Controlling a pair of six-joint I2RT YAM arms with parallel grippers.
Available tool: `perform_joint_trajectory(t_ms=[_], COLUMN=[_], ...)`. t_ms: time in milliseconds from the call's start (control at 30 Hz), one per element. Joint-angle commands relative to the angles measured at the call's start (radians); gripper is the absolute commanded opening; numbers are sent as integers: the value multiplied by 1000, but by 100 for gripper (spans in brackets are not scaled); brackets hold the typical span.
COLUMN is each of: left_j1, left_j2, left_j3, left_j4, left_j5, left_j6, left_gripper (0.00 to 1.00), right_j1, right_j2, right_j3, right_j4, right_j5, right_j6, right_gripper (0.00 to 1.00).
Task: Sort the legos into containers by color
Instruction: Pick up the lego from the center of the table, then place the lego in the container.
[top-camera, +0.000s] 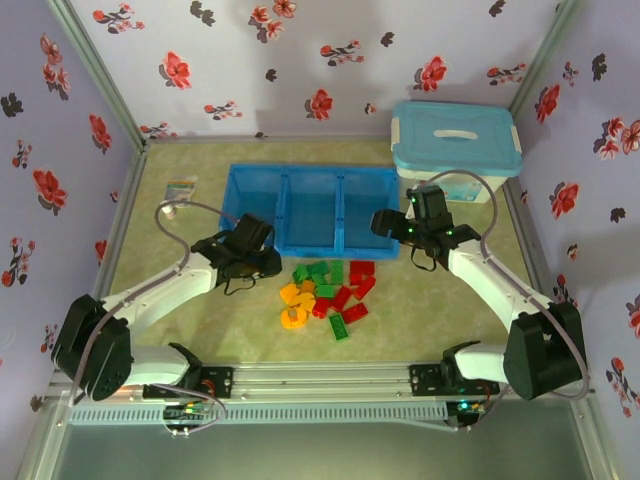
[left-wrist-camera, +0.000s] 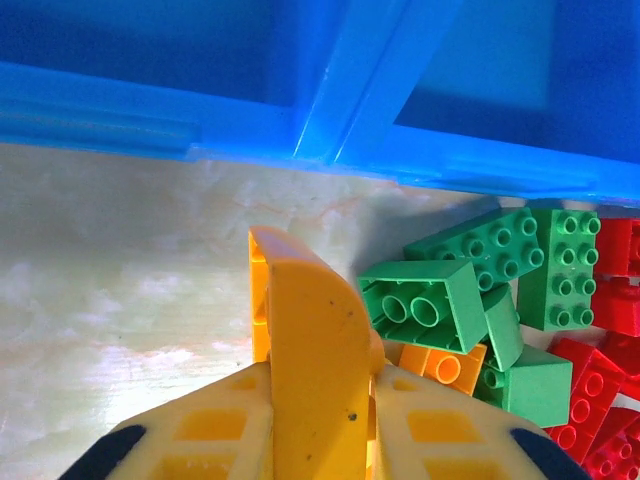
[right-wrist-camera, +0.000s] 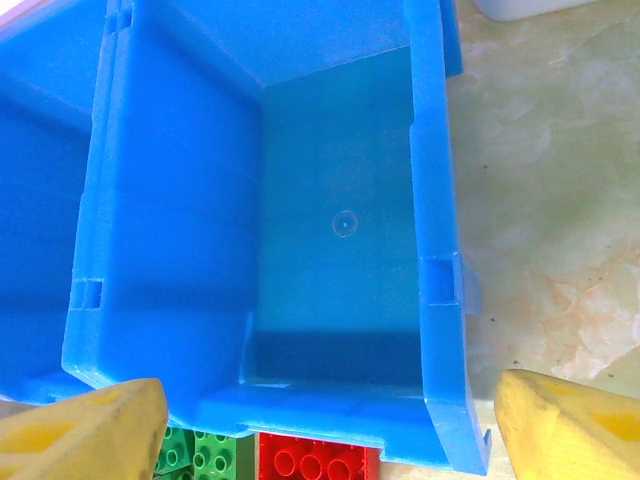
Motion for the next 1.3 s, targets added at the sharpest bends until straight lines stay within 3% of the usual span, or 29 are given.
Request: perform_joint_trajectory(t_ms=[0, 200, 533, 733, 1033, 1067, 1167, 1200, 1267], left_j1=[21, 116, 301, 345, 358, 359, 358, 358, 357], left_j2=[-25, -30, 197, 327, 379, 383, 387, 382, 362], left_j3=[46, 134, 344, 419, 449, 449, 459, 462, 462], left_j4=[-61, -69, -48, -44, -37, -39, -53, -59, -64], left_j5=[-22, -20, 26, 49, 57, 57, 59, 57, 63], left_j6=[20, 68, 147, 165, 169, 169, 171, 170, 170], left_gripper=[22, 23, 26, 27, 30, 34, 70, 76, 80], right_j1=[10, 17, 57, 77, 87, 87, 90, 92, 94], right_j2=[-17, -18, 6, 18, 24, 26, 32, 34, 38], right_j3=[8, 7, 16, 11, 16, 17, 24, 27, 33], right_j4=[16, 11, -16, -29, -49, -51, -55, -58, -67], right_j5=[8, 8, 4, 13, 31, 29, 26, 29, 33], right_j6=[18, 19, 16, 15, 7, 7, 6, 6, 2], right_gripper=[86, 86, 86, 85, 85, 85, 85, 85, 85])
